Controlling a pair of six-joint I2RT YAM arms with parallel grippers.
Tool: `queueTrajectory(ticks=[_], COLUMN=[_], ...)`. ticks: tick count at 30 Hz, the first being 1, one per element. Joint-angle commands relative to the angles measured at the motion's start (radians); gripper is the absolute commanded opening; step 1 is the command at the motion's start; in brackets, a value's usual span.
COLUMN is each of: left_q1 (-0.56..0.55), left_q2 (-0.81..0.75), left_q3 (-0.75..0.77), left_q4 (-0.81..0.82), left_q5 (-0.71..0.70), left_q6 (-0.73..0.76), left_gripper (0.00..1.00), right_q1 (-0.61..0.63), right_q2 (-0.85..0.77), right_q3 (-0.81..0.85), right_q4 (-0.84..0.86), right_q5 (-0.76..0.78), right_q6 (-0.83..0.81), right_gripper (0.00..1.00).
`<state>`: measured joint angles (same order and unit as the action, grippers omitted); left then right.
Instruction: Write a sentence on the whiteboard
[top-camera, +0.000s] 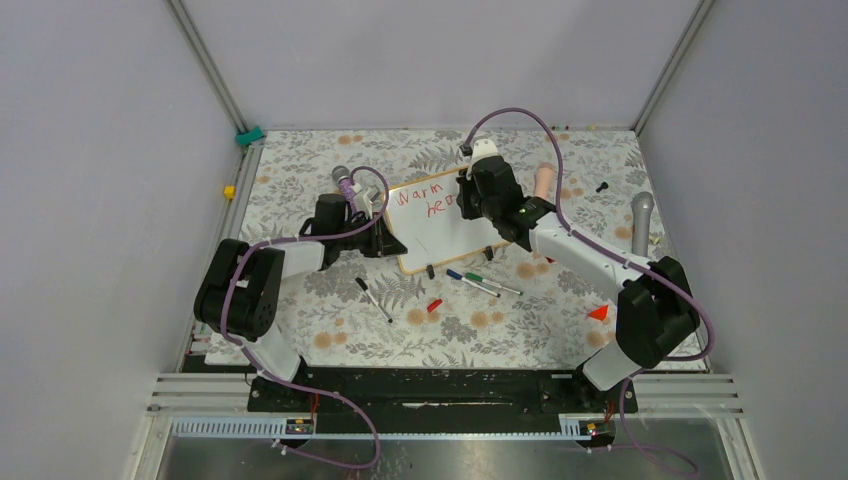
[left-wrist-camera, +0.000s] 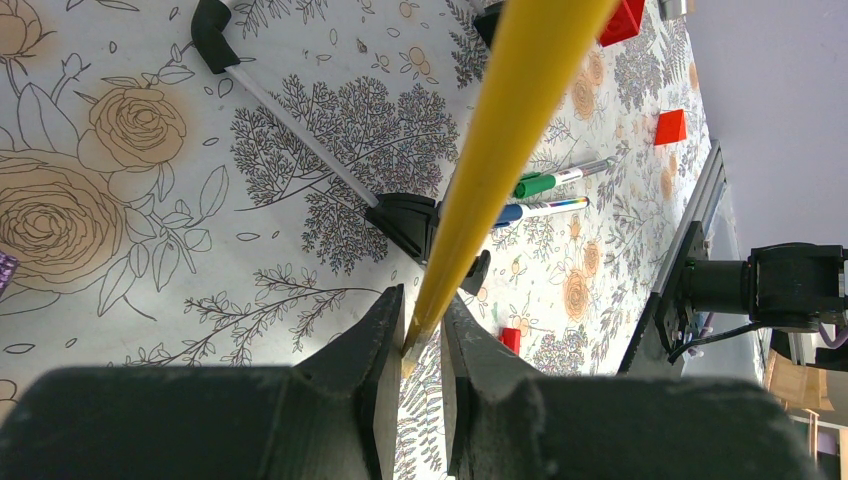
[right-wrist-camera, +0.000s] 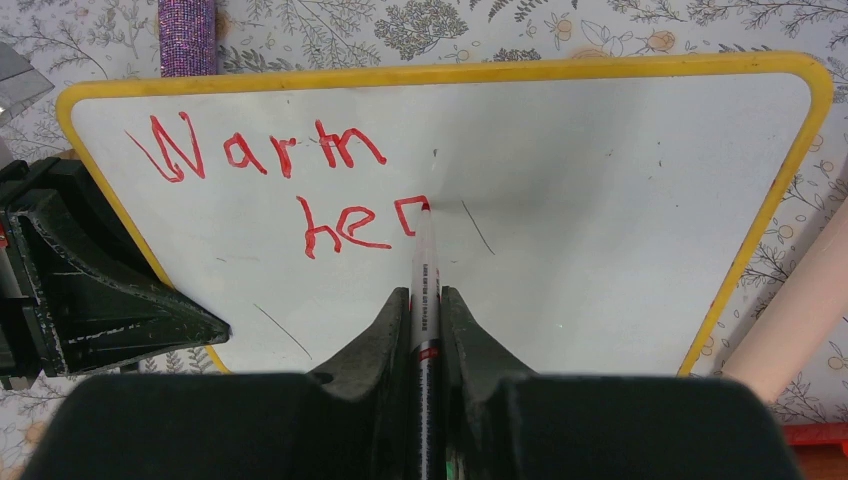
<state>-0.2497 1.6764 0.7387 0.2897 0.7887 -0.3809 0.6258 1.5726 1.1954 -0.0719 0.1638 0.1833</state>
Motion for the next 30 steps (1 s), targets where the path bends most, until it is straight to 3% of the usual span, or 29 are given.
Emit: queueTrajectory(ticks=[1,19,30], left_q1=[-0.006,-0.006,-0.006], left_q2=[0.001,-0.001,-0.007], left_q3=[0.014,0.011,0.010], left_q4=[-0.050,-0.050,-0.051], left_q5=[-0.065,-0.066,-0.071], left_q6=[0.022,0.023,0.025], left_gripper=[0.00,0.00,0.00], right_q1=[-0.014,-0.012,-0.076], right_q2=[-0.014,-0.061,-0.232], right_q3=[0.003,-0.051,-0.067], right_q4=[0.020,0.021,0.018], right_q5=[0.006,0.010,-0.008], right_q6=[-0.006,-0.003,0.011], right_gripper=[0.00,0.00,0.00])
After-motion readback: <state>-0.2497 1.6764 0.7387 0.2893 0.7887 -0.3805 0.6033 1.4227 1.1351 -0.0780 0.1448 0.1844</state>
